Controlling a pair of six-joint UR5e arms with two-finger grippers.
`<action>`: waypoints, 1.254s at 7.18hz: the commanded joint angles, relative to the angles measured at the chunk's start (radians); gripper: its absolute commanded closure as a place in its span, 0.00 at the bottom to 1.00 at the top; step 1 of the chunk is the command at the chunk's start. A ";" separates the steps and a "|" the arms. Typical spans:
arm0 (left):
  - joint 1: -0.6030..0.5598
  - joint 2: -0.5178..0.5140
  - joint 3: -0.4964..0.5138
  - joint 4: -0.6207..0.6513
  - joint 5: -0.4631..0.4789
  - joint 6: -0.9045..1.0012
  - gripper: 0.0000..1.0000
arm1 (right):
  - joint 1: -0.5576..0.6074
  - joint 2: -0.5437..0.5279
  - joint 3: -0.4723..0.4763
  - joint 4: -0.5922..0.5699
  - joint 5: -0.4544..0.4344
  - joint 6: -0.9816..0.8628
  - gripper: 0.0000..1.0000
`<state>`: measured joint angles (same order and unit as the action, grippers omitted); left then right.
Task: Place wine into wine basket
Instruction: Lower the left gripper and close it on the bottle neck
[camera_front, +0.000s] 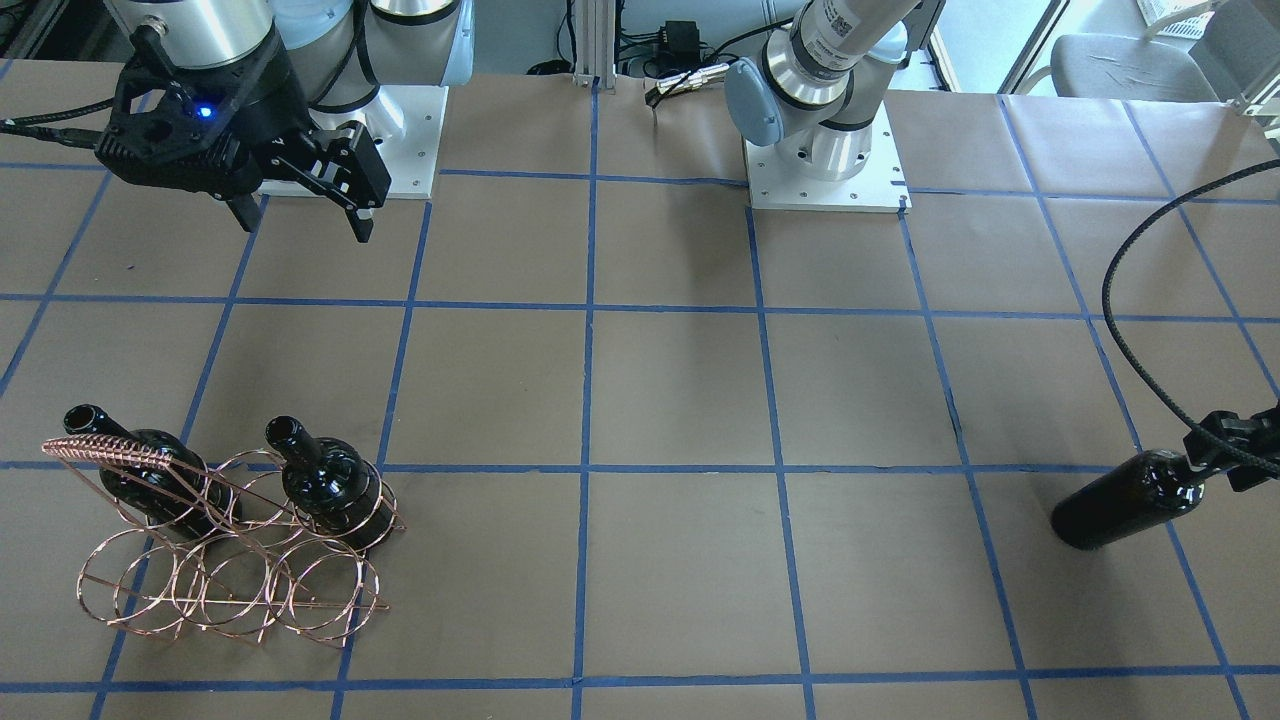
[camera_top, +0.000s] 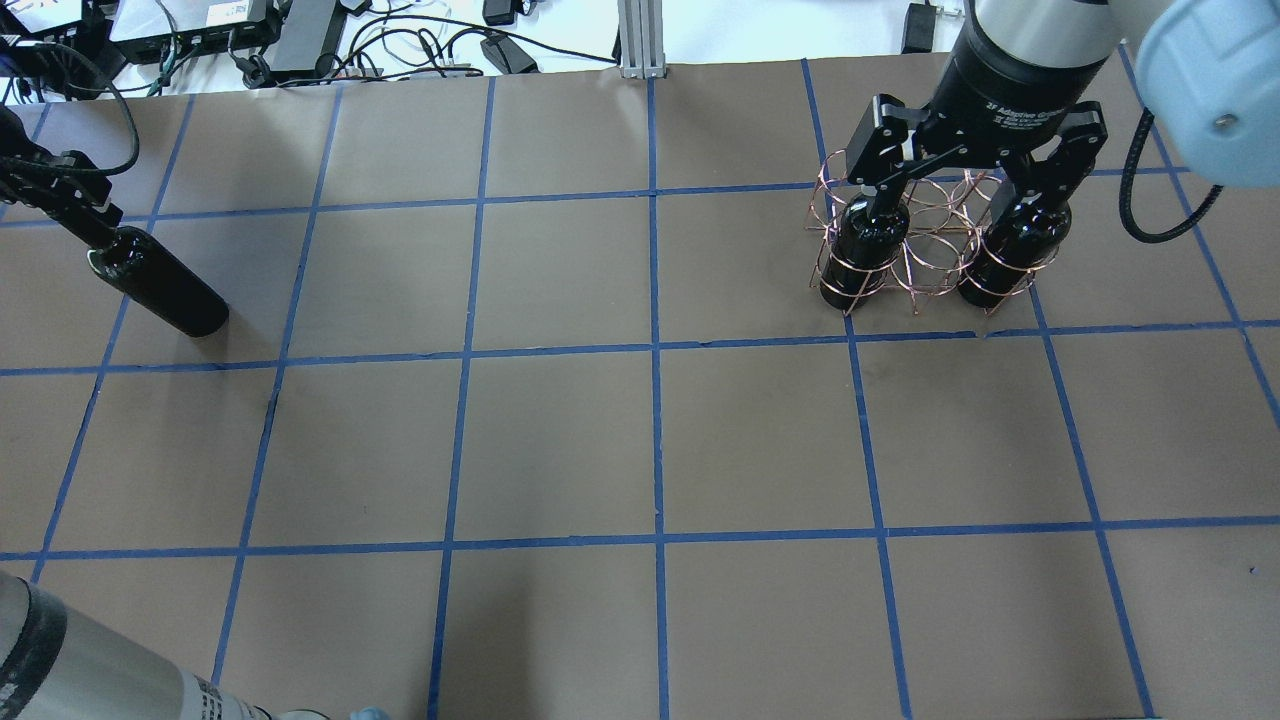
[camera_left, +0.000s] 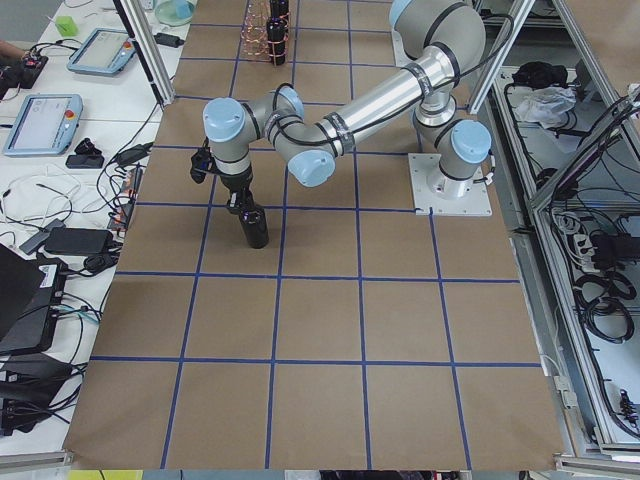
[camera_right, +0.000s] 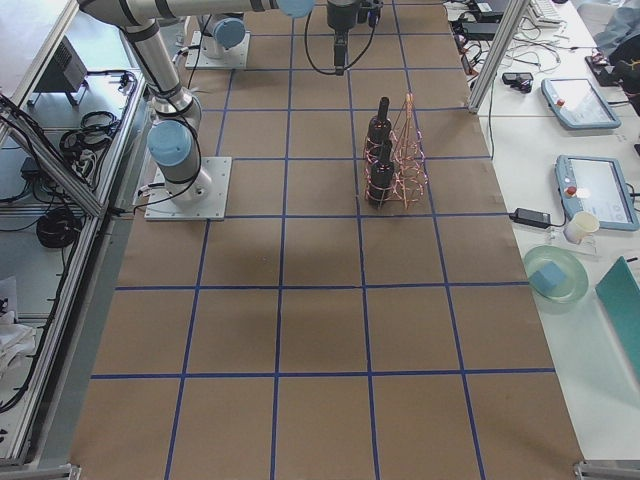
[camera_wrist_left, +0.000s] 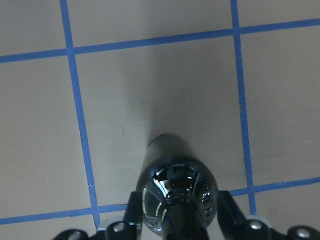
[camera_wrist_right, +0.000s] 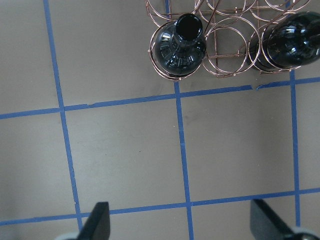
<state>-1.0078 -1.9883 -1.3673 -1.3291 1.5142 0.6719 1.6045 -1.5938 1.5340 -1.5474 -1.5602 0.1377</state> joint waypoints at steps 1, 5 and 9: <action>0.000 -0.001 -0.001 -0.001 0.003 0.000 0.62 | 0.000 0.000 0.000 0.000 0.002 -0.001 0.00; 0.000 0.008 -0.006 -0.025 0.009 0.011 1.00 | 0.000 0.002 0.000 0.000 0.000 -0.001 0.00; -0.018 0.043 -0.003 -0.054 0.004 -0.001 1.00 | -0.002 0.002 0.000 0.000 0.000 -0.003 0.00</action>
<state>-1.0150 -1.9589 -1.3702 -1.3740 1.5185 0.6750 1.6032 -1.5924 1.5340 -1.5478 -1.5601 0.1355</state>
